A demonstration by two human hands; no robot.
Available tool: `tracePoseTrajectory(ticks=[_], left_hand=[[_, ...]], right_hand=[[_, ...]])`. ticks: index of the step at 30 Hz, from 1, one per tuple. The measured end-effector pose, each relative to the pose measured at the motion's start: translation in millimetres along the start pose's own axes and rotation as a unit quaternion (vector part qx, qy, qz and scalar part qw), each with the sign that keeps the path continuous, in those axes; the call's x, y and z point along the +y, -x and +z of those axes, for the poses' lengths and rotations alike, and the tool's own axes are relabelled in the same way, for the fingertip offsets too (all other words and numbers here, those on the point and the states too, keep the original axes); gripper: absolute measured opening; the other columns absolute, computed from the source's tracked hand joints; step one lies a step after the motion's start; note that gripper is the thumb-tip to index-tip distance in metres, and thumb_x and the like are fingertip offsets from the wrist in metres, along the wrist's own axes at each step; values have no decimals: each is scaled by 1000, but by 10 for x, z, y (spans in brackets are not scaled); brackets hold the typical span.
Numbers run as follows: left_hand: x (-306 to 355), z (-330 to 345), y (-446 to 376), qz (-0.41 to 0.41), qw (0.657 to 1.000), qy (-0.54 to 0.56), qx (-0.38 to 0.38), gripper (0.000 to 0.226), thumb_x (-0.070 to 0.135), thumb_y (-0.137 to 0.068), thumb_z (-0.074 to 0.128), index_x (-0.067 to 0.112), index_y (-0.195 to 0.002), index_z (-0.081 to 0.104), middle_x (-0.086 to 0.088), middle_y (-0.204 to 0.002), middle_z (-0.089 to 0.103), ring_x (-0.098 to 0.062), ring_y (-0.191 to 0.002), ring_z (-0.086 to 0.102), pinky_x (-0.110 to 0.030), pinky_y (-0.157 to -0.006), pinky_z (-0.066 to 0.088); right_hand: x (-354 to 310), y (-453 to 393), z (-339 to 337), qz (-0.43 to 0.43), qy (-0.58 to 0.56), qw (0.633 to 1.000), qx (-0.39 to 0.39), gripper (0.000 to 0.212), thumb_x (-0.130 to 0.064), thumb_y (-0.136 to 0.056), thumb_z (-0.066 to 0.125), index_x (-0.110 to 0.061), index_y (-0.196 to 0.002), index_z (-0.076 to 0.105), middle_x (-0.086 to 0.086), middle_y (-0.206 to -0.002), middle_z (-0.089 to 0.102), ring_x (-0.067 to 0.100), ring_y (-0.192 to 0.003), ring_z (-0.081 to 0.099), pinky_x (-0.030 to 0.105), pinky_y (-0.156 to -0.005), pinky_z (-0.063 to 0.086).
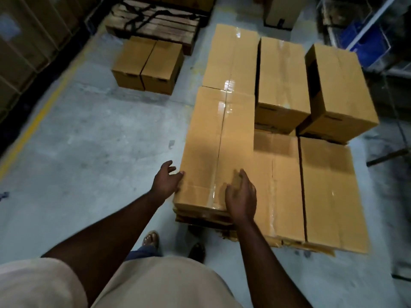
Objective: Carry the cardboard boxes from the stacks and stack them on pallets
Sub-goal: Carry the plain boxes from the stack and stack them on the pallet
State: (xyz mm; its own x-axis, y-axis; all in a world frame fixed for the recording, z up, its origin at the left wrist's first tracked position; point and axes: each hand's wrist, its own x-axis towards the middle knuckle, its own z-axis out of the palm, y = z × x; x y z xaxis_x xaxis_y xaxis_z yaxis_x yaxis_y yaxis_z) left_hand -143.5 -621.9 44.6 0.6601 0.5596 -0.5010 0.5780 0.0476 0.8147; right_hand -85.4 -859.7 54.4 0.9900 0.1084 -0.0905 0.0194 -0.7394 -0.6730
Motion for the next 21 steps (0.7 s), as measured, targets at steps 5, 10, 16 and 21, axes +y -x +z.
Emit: tracePoseTrajectory(ticks=[5,10,16,21], left_hand=[[-10,-662,-131,27,998,59,15,43,18,-97,70,17,-138,57,-7,-130,67,-13,-102,67,-33,-91,52],[-278,-1721,-446,40,994,76,68,19,19,-97,72,20,-116,71,-7,-107,75,-15,-93,68,-35,-85,54],[-595,-3165,-1049,16,988,113,106,14,22,-92,73,26,-105,73,-6,-104,77,-20,-94,71,-34,-85,53],[-410,-4152,-1478,-8,985,132,109,11,21,-97,70,16,-106,74,-6,-102,78,-18,-90,73,-27,-77,52]], right_hand=[[-782,-77,510,-76,-97,992,-42,53,-21,-99,62,-22,-150,49,-8,-116,55,14,-97,62,39,-85,57],[-1615,-147,1325,-128,-116,980,-95,43,-15,-96,63,-17,-139,59,-8,-112,58,13,-95,62,30,-82,54],[-2753,-134,2560,-149,-137,967,-152,37,-13,-97,63,-18,-133,63,-7,-113,61,3,-97,64,29,-84,56],[-3801,-160,3140,-73,-201,952,-217,35,-17,-97,68,-23,-131,64,-6,-117,68,10,-97,67,13,-76,49]])
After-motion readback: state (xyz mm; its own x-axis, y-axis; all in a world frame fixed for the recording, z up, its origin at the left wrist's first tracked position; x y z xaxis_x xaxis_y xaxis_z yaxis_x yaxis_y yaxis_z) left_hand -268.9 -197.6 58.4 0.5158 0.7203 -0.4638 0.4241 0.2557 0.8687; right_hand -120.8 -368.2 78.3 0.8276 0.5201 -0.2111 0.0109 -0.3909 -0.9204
